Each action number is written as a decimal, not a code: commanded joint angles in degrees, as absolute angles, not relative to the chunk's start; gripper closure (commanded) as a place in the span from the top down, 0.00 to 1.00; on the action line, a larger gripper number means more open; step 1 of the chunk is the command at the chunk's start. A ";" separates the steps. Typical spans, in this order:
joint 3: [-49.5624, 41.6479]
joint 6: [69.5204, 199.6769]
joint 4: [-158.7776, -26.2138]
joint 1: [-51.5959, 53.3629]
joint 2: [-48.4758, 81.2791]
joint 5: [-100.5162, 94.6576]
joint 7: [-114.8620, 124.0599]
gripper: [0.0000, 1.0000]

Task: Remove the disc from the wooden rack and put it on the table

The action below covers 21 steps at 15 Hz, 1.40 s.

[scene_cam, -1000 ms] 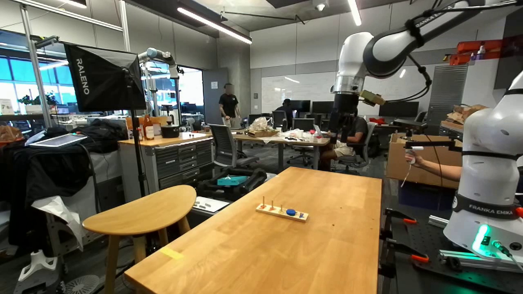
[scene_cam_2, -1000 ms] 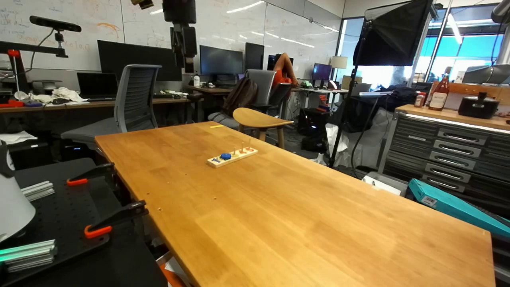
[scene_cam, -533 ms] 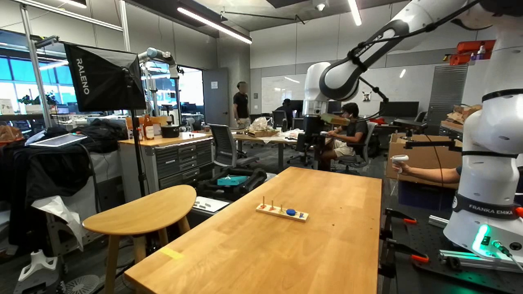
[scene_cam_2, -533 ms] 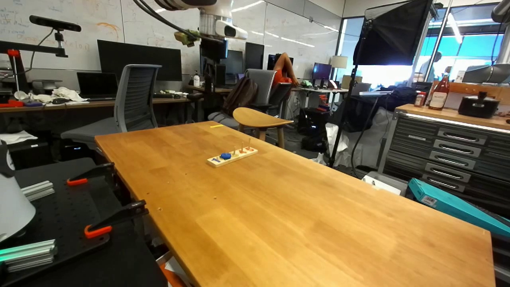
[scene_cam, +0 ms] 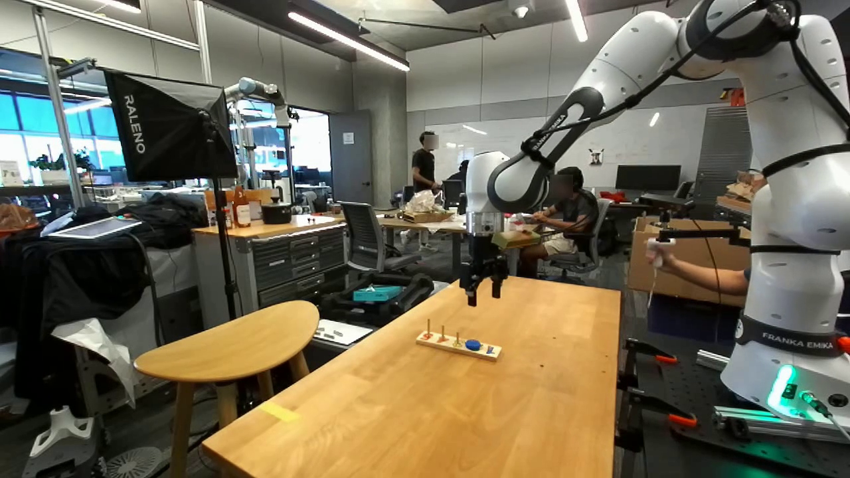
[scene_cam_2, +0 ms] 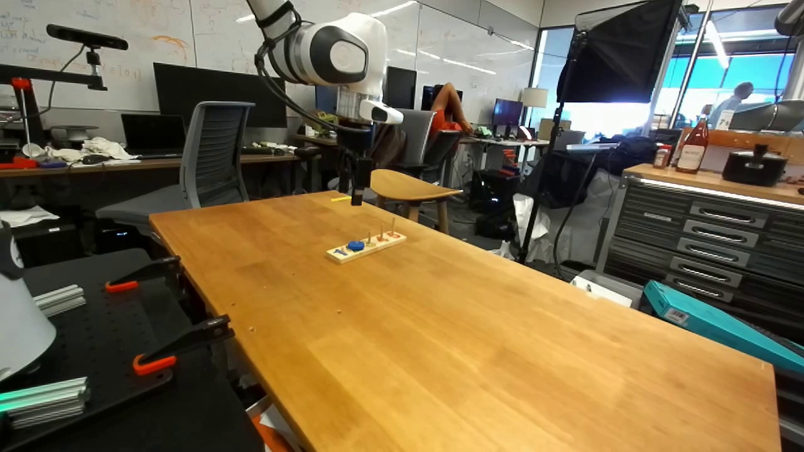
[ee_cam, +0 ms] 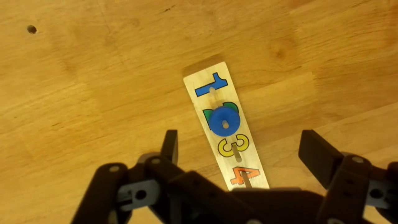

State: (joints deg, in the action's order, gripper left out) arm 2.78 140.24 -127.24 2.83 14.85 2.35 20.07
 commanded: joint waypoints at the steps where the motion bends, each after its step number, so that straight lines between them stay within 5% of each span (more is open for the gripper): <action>1: 1.77 140.31 -126.95 3.82 15.55 2.65 19.90 1.00; 9: -1.40 145.26 -121.33 4.09 22.38 -0.62 21.62 1.00; 21: -2.60 159.39 -131.14 10.11 26.13 0.92 26.27 1.00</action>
State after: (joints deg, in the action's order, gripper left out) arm -0.88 156.53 -131.72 8.30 24.81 0.58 24.61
